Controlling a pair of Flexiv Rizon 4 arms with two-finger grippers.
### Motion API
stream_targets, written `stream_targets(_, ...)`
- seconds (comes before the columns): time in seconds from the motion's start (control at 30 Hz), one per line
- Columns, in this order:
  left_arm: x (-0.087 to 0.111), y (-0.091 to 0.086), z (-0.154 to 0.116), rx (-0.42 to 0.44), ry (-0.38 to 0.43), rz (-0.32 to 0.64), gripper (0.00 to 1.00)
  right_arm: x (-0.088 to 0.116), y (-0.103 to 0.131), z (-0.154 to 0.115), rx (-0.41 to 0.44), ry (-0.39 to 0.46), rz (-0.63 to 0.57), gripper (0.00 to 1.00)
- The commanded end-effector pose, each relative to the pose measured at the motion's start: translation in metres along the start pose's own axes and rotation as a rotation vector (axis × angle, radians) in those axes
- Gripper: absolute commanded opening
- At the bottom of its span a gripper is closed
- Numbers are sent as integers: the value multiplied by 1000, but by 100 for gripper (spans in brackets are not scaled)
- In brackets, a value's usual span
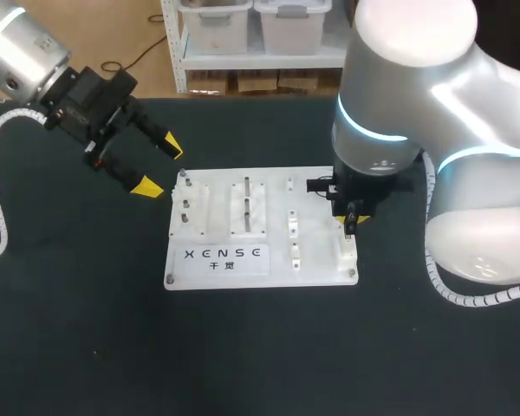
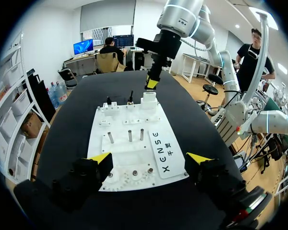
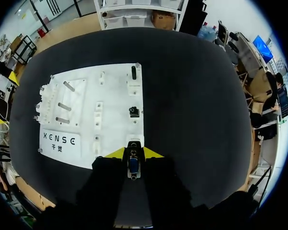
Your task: Insert the USB connector, Ethernet cable, and multi-pin plug into their matching sockets one by one.
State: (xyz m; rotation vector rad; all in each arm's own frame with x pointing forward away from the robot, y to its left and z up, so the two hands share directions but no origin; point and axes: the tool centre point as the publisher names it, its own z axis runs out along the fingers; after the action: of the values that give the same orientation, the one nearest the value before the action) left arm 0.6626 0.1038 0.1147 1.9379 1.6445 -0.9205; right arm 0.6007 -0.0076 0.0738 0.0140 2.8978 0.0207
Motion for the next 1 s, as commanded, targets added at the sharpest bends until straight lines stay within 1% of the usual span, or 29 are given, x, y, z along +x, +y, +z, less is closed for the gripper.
stream_targets(0.03, 1, 1, -1, 4, 0, 2, 100, 1, 0, 4, 3, -4, 0, 0)
stream_targets(1.0, 1, 1, -1, 4, 0, 2, 100, 5, 0, 13, 18, 2, 1, 0)
